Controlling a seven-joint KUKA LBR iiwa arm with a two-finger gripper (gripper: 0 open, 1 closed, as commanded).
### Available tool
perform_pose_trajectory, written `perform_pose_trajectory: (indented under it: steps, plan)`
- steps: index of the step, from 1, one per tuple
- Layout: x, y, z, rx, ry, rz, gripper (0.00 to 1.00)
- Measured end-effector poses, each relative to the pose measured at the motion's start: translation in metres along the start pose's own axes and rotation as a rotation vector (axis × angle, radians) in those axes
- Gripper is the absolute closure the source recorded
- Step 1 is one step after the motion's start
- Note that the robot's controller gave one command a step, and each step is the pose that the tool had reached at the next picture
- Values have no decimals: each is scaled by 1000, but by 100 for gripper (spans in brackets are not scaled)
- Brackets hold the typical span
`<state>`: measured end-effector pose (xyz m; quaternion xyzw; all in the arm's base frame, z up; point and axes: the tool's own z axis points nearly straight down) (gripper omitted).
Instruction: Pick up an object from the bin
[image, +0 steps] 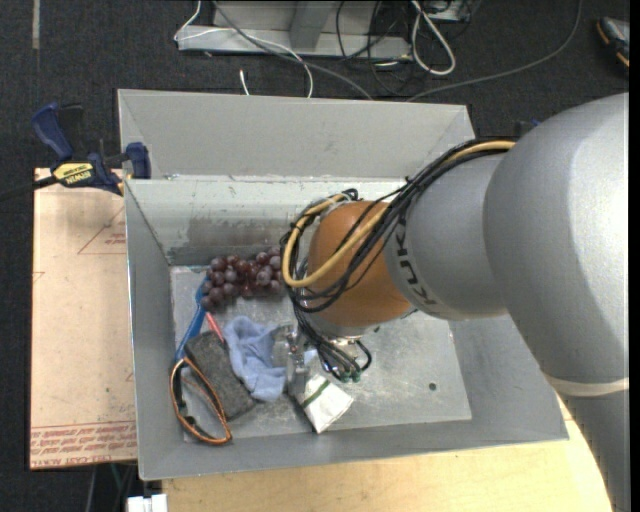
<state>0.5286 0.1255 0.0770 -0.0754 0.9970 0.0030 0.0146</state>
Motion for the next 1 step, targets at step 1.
perform_pose_trajectory:
  steps: [1]
  plan:
    - [-17,-3,-48,-1,3,115,100]
